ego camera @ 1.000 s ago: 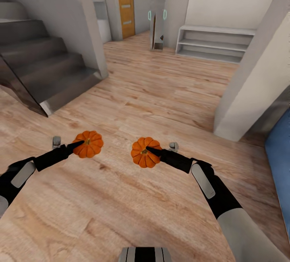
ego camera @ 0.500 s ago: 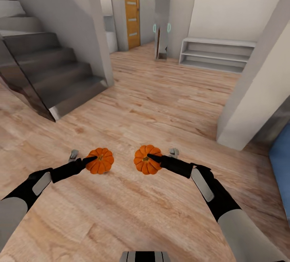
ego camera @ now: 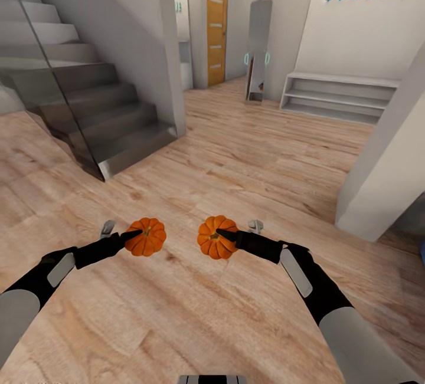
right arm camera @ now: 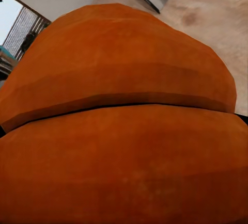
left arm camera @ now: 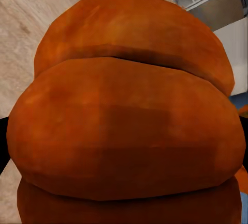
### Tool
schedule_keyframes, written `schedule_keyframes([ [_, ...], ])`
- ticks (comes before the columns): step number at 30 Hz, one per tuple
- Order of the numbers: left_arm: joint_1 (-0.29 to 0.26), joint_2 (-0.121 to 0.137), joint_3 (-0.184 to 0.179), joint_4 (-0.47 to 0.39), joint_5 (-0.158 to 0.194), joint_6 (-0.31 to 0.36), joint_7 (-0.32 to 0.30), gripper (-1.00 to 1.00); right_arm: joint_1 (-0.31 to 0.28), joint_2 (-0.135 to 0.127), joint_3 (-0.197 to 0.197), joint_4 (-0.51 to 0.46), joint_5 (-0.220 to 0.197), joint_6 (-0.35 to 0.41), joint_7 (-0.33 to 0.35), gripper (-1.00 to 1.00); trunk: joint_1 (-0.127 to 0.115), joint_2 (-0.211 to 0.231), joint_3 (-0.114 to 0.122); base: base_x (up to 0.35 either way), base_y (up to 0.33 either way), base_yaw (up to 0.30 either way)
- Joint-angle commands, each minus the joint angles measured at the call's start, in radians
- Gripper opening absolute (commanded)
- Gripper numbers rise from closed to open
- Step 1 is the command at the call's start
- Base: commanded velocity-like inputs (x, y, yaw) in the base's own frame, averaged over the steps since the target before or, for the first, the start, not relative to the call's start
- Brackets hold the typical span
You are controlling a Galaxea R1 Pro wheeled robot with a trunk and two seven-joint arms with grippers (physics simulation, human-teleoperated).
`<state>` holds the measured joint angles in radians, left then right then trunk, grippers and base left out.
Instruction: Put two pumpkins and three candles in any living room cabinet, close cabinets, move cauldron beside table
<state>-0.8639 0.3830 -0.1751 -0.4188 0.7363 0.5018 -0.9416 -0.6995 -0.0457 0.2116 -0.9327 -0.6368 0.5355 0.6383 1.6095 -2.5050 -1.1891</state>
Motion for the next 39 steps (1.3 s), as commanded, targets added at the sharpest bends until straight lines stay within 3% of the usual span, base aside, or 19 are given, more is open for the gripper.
schedule_keyframes([
  [1, 0.000, 0.000, 0.000, 0.000, 0.000, 0.000, 0.000, -1.00, 0.000, 0.001, 0.000, 0.000, 0.000, 0.000, 0.000, -1.00, 0.000, 0.000, 0.004, 0.000, 0.000, 0.185],
  [11, 0.000, -0.001, 0.001, 0.000, 0.000, 0.000, 0.000, -1.00, 0.000, 0.002, 0.000, 0.000, -0.001, 0.000, 0.000, -1.00, -0.005, 0.003, 0.037, 0.000, 0.000, 0.166],
  [21, 0.000, 0.000, 0.002, 0.000, 0.000, 0.000, 0.000, -1.00, 0.000, 0.003, 0.001, 0.000, -0.001, 0.000, -0.001, -1.00, -0.005, 0.003, 0.036, 0.000, 0.000, 0.257],
  [31, 0.000, -0.001, 0.001, 0.001, 0.000, 0.000, 0.000, -1.00, 0.000, 0.003, 0.001, 0.000, -0.001, 0.000, 0.000, -1.00, -0.009, 0.005, 0.074, 0.000, 0.000, 0.213],
  [39, 0.000, -0.001, 0.001, 0.001, 0.000, 0.000, 0.000, -1.00, 0.000, 0.003, 0.001, 0.000, -0.001, 0.000, 0.000, -1.00, -0.039, 0.059, 0.100, 0.000, 0.000, 0.021],
])
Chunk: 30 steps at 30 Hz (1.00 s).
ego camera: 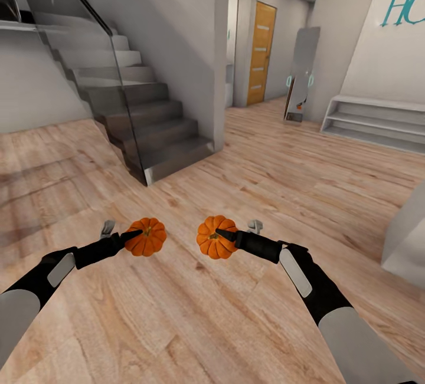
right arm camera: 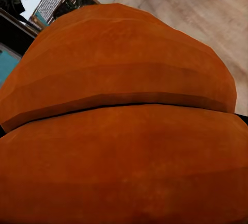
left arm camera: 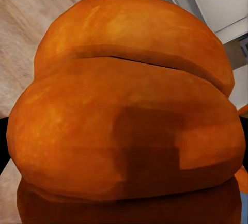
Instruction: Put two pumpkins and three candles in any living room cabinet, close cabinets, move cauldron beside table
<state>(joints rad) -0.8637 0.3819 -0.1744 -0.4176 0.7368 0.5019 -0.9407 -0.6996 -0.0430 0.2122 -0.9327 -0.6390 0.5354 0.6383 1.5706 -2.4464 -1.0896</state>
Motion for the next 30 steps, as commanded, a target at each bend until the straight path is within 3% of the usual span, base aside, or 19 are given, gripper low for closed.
schedule_keyframes([
  [1, 0.000, 0.000, 0.000, 0.000, 0.000, 0.000, 0.000, -1.00, 0.000, 0.000, 0.000, 0.000, 0.001, 0.000, 0.000, -1.00, -0.004, 0.007, 0.003, 0.000, 0.000, 0.021],
  [30, 0.000, -0.001, 0.001, 0.001, 0.000, -0.001, 0.000, -1.00, 0.001, 0.001, 0.001, 0.004, 0.001, -0.001, -0.004, -1.00, -0.115, 0.210, 0.094, 0.000, 0.000, 0.039],
])
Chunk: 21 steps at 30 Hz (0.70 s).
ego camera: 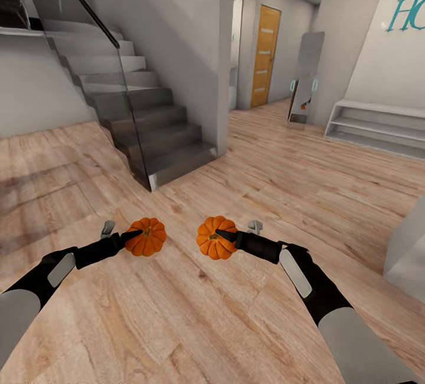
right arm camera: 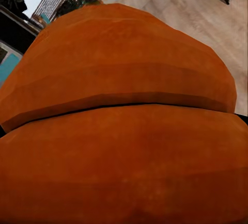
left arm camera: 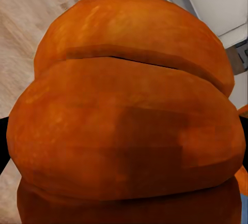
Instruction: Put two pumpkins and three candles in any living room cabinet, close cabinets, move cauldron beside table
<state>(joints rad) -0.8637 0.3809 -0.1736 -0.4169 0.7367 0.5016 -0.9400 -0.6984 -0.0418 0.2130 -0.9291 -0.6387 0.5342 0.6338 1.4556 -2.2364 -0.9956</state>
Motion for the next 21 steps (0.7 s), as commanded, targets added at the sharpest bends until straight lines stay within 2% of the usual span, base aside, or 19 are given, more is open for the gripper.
schedule_keyframes([
  [1, 0.000, 0.000, 0.000, 0.000, 0.000, 0.000, 0.000, -1.00, 0.000, 0.000, 0.000, 0.000, 0.001, 0.000, 0.000, -1.00, -0.004, 0.007, 0.003, 0.000, 0.000, 0.119],
  [7, 0.000, 0.000, 0.000, 0.000, 0.000, 0.000, 0.000, -1.00, 0.001, 0.000, 0.001, 0.001, 0.001, 0.000, -0.001, -1.00, -0.027, 0.049, 0.022, 0.000, 0.000, 0.030],
  [10, 0.000, 0.000, 0.000, 0.000, 0.000, 0.000, 0.000, -1.00, 0.001, 0.000, 0.023, 0.000, 0.017, 0.000, -0.001, -1.00, -0.038, 0.070, 0.031, 0.000, 0.000, 0.001],
  [15, 0.000, 0.000, 0.000, 0.000, 0.000, 0.000, 0.000, -1.00, 0.001, 0.000, 0.032, -0.001, 0.024, -0.001, -0.001, -1.00, -0.058, 0.105, 0.047, 0.000, 0.000, 0.007],
  [21, 0.000, 0.000, 0.000, 0.000, 0.000, 0.000, 0.000, -1.00, 0.001, 0.001, 0.036, -0.007, 0.026, 0.000, -0.003, -1.00, -0.081, 0.147, 0.068, 0.000, 0.000, 0.178],
])
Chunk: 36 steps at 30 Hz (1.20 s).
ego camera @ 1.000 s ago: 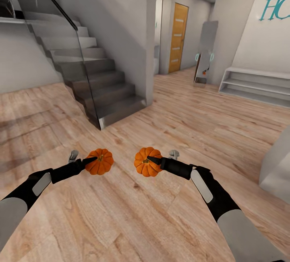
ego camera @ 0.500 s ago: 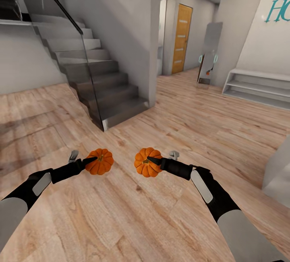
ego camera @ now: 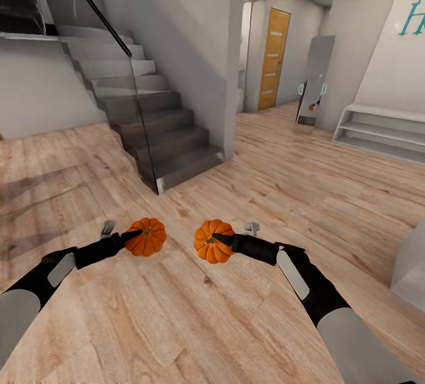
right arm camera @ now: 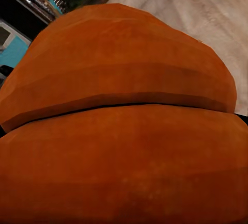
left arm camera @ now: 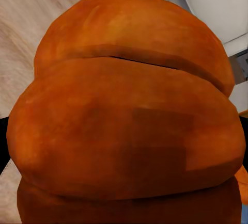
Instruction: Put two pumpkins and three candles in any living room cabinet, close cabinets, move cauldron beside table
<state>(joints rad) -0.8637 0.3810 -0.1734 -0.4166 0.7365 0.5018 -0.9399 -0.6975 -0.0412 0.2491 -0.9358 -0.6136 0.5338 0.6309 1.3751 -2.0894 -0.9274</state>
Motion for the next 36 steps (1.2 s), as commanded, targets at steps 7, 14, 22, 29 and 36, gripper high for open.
schedule_keyframes([
  [7, 0.000, 0.000, 0.000, 0.000, 0.000, 0.000, 0.000, -1.00, 0.000, 0.000, 0.001, 0.001, 0.001, 0.000, 0.000, -1.00, -0.027, 0.049, 0.027, 0.000, 0.000, 0.252],
  [14, 0.000, 0.001, 0.000, 0.000, 0.000, -0.001, 0.000, -1.00, 0.001, 0.001, 0.001, 0.002, -0.001, 0.000, 0.000, -1.00, -0.054, 0.098, 0.054, 0.000, 0.000, 0.240],
  [22, 0.000, 0.001, 0.000, 0.000, 0.000, 0.000, 0.000, -1.00, 0.001, 0.001, 0.001, 0.003, -0.001, 0.000, 0.000, -1.00, -0.084, 0.154, 0.084, 0.000, 0.000, 0.166],
  [29, 0.000, 0.000, 0.000, 0.000, 0.000, -0.001, 0.000, -1.00, 0.001, 0.001, 0.001, 0.003, -0.002, 0.000, 0.000, -1.00, -0.111, 0.203, 0.110, 0.000, 0.000, 0.129],
  [36, 0.000, 0.000, 0.000, 0.000, 0.000, -0.001, 0.000, -1.00, 0.001, 0.001, 0.001, 0.003, -0.002, 0.000, 0.000, -1.00, -0.138, 0.252, 0.135, 0.000, 0.000, 0.107],
])
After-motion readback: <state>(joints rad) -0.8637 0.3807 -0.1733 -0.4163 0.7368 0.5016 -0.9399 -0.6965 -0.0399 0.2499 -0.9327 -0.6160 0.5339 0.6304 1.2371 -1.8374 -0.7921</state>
